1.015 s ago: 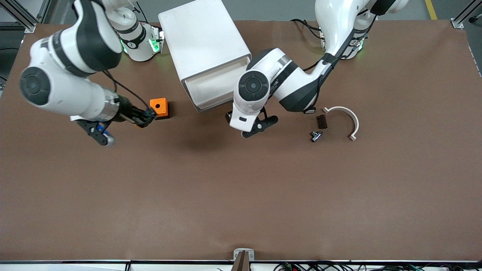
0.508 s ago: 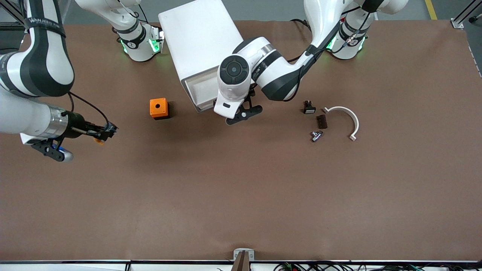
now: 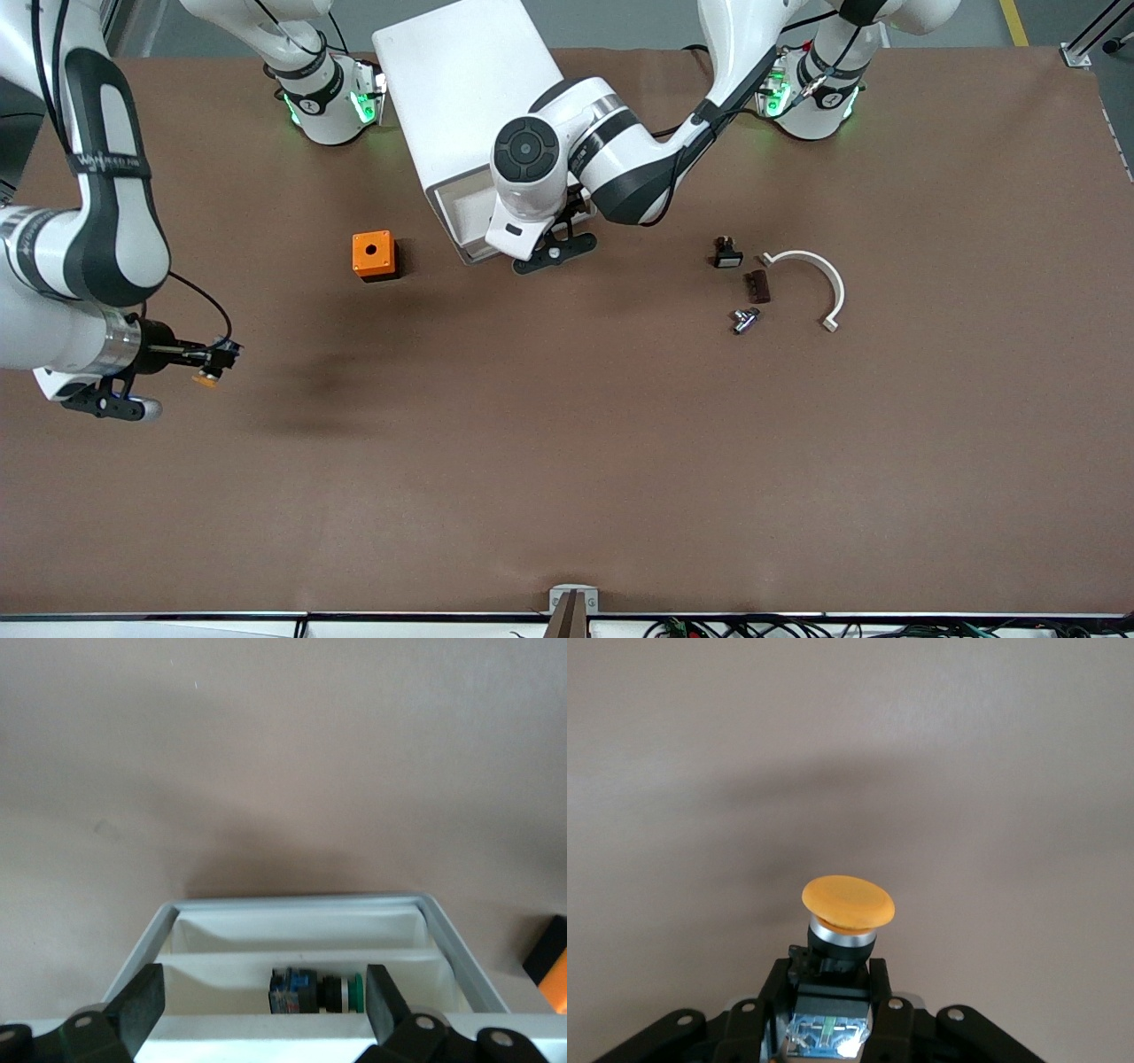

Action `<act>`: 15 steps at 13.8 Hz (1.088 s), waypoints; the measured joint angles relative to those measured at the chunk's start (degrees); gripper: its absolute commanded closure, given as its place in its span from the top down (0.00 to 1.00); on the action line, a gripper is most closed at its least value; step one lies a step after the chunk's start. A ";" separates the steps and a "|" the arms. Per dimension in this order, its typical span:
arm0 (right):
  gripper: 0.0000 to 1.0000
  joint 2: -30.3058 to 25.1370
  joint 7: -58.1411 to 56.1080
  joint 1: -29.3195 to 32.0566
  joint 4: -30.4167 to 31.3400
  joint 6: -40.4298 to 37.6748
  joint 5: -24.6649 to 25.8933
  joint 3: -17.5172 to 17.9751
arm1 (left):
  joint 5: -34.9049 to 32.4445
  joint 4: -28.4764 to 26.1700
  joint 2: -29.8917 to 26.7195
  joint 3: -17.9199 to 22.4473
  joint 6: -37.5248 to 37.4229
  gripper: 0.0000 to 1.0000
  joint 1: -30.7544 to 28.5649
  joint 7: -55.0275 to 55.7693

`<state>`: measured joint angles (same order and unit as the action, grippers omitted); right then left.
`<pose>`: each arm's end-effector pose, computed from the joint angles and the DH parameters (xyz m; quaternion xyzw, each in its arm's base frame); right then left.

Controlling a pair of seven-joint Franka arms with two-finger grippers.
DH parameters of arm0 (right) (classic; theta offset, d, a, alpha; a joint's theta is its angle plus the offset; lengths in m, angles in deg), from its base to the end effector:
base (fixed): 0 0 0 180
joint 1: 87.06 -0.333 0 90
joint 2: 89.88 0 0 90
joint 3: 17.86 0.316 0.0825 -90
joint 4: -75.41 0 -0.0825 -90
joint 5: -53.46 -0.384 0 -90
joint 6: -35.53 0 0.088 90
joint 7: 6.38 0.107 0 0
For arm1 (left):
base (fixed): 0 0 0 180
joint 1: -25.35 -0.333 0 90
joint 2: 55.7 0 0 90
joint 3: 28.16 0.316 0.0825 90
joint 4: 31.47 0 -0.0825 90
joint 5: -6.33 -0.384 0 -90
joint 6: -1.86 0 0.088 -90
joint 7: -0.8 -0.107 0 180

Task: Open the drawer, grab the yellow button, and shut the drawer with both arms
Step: 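Push the drawer shut with the left gripper while the right gripper carries the button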

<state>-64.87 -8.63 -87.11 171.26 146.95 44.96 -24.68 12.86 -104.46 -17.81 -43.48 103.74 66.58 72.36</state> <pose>0.6473 -0.0592 0.3402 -0.9936 0.0683 0.0766 0.0473 0.4238 -0.5787 0.3667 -0.9743 -0.1654 0.1530 0.0000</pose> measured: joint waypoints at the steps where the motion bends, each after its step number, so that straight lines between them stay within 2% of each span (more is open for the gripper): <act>1: 0.00 1.67 -2.08 0.39 0.00 2.22 0.56 0.01 | 1.38 -0.30 0.01 -0.07 0.02 1.00 0.02 0.06; 5: 0.00 5.35 -5.88 1.85 -0.08 6.95 4.27 0.01 | 7.14 -1.73 0.01 -0.22 0.11 1.00 0.22 0.30; 11: 0.00 10.60 -11.45 4.45 0.02 13.35 4.98 0.01 | 16.06 -4.32 0.02 -0.24 0.11 1.00 0.42 0.20; 15: 0.00 12.88 -11.78 4.48 1.55 17.83 4.99 0.48 | 16.78 -4.63 0.03 -0.09 0.14 1.00 0.27 0.14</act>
<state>-51.99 -20.42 -82.62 172.81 164.78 49.95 -24.20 29.64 -109.08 -17.78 -43.57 103.88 66.86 72.50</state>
